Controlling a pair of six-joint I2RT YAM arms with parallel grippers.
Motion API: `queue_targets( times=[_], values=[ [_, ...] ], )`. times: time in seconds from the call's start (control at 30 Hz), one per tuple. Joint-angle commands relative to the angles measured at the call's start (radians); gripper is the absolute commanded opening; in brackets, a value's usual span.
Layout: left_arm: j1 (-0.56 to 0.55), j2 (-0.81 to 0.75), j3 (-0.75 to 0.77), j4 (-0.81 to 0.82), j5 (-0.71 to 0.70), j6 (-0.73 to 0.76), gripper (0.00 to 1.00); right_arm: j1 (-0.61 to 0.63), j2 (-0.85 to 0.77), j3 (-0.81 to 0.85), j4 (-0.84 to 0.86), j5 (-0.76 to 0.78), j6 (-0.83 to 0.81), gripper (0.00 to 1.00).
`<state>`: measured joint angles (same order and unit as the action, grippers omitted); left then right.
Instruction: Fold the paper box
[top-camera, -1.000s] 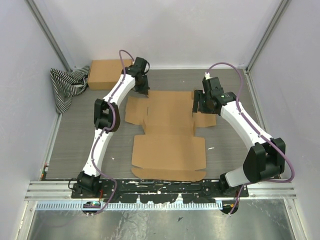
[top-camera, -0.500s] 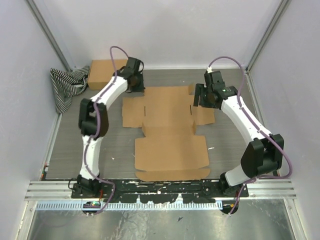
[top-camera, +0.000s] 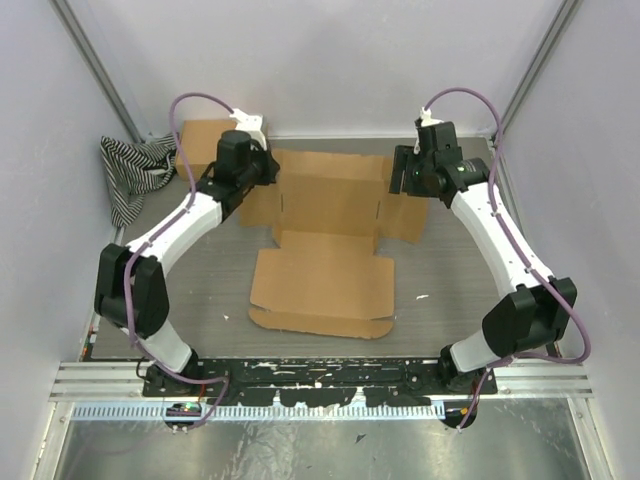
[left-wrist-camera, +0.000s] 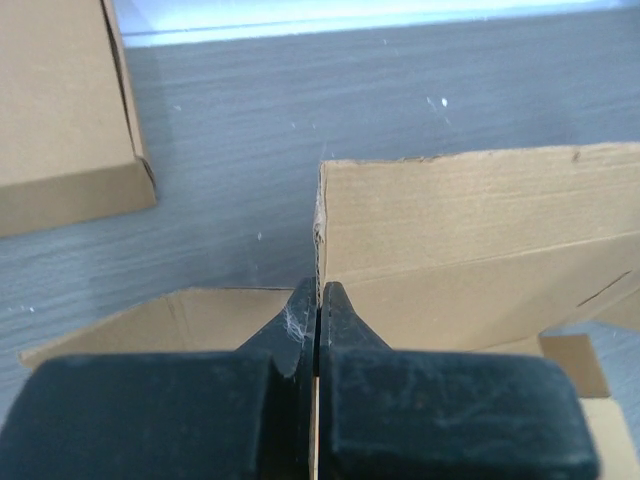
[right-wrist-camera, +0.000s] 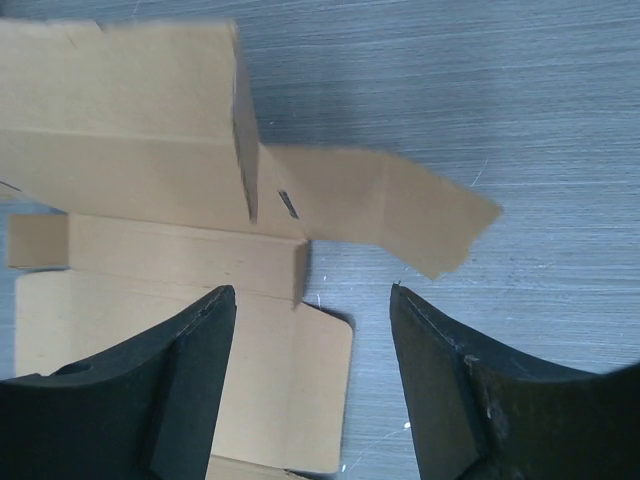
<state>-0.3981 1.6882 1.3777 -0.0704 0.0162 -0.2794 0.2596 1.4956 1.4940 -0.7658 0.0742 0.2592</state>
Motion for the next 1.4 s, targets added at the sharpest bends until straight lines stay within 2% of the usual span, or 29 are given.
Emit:
queue_targets(
  times=[0.0,0.2,0.4,0.63,1.03,1.1,1.37],
  values=[
    [-0.059,-0.113,-0.145,0.185,-0.052,0.099,0.0,-0.002,-0.094,0.084,-0.038,-0.039,-0.035,0.68],
    [-0.105,-0.239,-0.306,0.332,-0.095,0.142,0.0,-0.004,-0.096,0.121,-0.073,-0.038,-0.041,0.68],
    [-0.119,-0.334,-0.42,0.414,-0.122,0.164,0.0,-0.004,-0.065,0.161,-0.108,-0.028,-0.053,0.65],
    [-0.129,-0.402,-0.509,0.511,-0.117,0.19,0.0,-0.005,-0.029,0.178,-0.118,-0.07,-0.066,0.56],
    [-0.133,-0.458,-0.624,0.69,-0.032,0.225,0.0,-0.024,0.042,0.216,-0.118,-0.117,-0.081,0.53],
    [-0.135,-0.458,-0.625,0.69,-0.029,0.227,0.0,-0.025,0.049,0.211,-0.121,-0.134,-0.084,0.48],
    [-0.134,-0.451,-0.621,0.689,-0.031,0.226,0.0,-0.026,0.051,0.175,-0.135,-0.199,-0.086,0.07]
  ],
)
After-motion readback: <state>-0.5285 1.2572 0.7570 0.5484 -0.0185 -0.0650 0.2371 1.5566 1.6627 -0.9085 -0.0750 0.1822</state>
